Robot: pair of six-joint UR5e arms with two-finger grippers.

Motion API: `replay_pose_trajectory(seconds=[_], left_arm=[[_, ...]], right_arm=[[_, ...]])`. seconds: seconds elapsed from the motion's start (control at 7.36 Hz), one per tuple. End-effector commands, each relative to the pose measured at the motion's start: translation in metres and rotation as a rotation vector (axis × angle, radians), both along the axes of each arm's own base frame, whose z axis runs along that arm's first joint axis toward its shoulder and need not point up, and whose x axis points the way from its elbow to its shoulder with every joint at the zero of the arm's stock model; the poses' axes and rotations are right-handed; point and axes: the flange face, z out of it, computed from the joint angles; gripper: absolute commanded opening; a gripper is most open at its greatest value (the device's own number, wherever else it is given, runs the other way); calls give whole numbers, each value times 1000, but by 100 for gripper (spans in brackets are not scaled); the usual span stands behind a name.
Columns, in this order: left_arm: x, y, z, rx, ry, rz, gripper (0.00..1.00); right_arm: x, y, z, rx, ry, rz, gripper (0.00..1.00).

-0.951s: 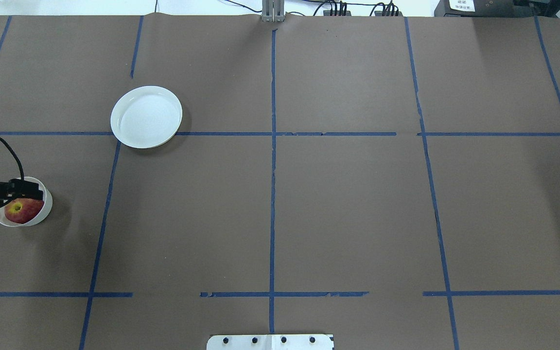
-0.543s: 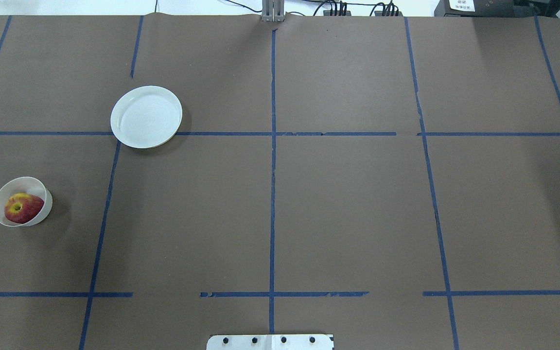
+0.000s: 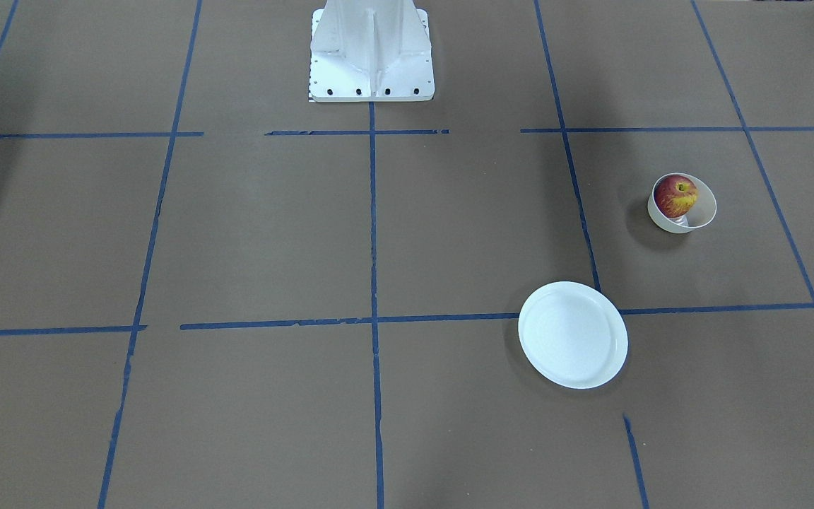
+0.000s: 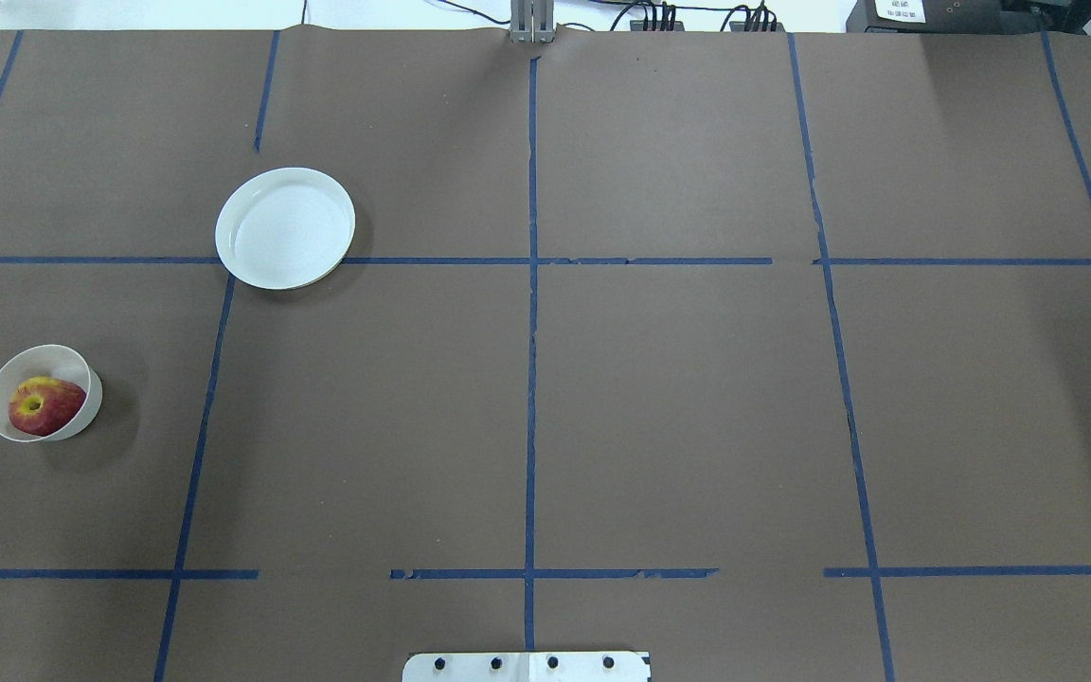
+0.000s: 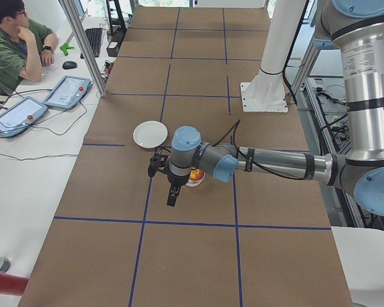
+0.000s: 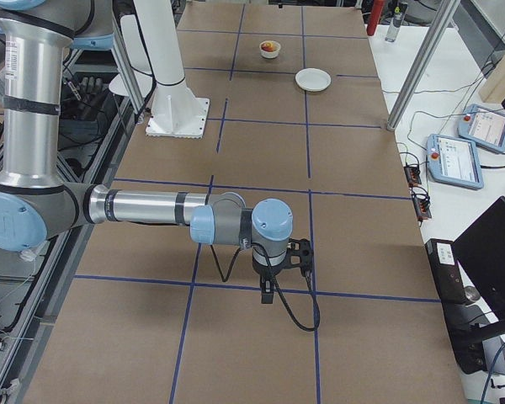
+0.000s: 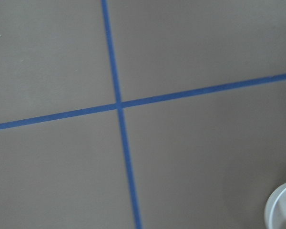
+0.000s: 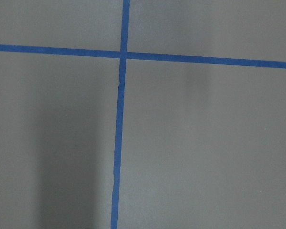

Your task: Move apple from plate to bowl

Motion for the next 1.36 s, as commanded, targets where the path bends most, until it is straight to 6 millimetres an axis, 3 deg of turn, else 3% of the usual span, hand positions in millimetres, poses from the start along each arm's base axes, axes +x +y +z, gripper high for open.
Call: replay_pose_trajectory(seconds=[0.0, 0.54, 1.09, 1.22], left_arm=[[-32, 6, 8, -108, 24, -10, 99], [-28, 18, 23, -98, 106, 70, 100], [-27, 15, 9, -60, 113, 73, 100], [-28, 15, 14, -69, 114, 71, 100]], right_arm=[[0, 0, 0, 0, 0, 0, 100], [0, 0, 0, 0, 0, 0, 100], [0, 0, 0, 0, 0, 0, 100], [0, 0, 0, 0, 0, 0, 100]])
